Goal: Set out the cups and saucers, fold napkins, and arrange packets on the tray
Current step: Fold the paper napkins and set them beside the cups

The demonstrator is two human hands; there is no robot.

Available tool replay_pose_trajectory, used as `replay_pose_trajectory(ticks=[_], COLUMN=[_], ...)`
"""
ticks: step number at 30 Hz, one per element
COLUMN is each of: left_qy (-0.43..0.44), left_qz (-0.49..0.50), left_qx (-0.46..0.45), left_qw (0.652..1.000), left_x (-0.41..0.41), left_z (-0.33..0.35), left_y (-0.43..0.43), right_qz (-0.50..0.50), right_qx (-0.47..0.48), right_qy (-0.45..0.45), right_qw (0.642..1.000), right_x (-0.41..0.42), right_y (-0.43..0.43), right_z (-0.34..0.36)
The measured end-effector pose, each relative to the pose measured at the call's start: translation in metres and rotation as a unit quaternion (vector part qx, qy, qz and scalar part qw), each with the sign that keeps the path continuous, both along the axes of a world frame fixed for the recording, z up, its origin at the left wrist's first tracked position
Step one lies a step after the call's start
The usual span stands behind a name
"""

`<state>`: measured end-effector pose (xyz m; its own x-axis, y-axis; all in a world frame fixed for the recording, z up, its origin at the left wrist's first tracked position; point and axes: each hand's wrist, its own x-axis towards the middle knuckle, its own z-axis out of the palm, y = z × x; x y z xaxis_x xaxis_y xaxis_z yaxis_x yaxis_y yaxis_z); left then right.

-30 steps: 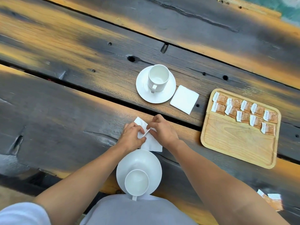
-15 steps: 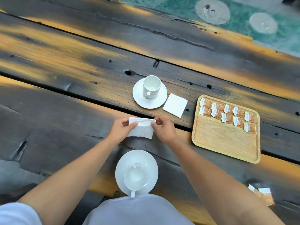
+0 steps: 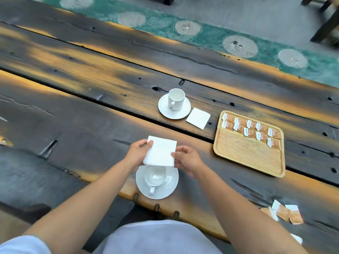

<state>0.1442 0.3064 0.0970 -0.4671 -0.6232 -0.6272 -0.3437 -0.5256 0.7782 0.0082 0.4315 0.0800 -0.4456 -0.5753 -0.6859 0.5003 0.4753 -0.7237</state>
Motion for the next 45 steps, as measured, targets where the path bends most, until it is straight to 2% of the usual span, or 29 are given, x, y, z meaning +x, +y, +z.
replay_pose_trajectory(ticks=[4, 13, 23, 30, 38, 45], left_qy=[-0.043, -0.090, -0.108, -0.118, -0.133, -0.136], left_qz=[-0.032, -0.030, -0.031, -0.062, -0.110, -0.110], left_qx=[0.016, 0.013, 0.011, 0.041, 0.070, 0.087], left_qw=[0.998, 0.995, 0.994, 0.990, 0.982, 0.981], left_x=[0.030, 0.072, 0.132, 0.155, 0.159, 0.157], left_z=[-0.006, -0.018, -0.032, -0.055, -0.096, -0.126], left_y=[0.015, 0.017, -0.060, -0.106, -0.116, -0.112], right_qz=[-0.001, 0.001, -0.011, -0.069, -0.104, -0.160], right_qx=[-0.003, 0.037, 0.051, 0.121, 0.229, 0.247], right_qy=[0.006, 0.004, 0.017, 0.008, 0.003, -0.016], right_qw=[1.000, 0.999, 0.999, 0.990, 0.968, 0.956], right_x=[0.021, 0.060, 0.127, 0.172, 0.199, 0.201], right_y=[0.013, 0.016, -0.069, -0.105, -0.107, -0.099], right_z=[-0.002, -0.006, -0.004, -0.028, -0.059, -0.079])
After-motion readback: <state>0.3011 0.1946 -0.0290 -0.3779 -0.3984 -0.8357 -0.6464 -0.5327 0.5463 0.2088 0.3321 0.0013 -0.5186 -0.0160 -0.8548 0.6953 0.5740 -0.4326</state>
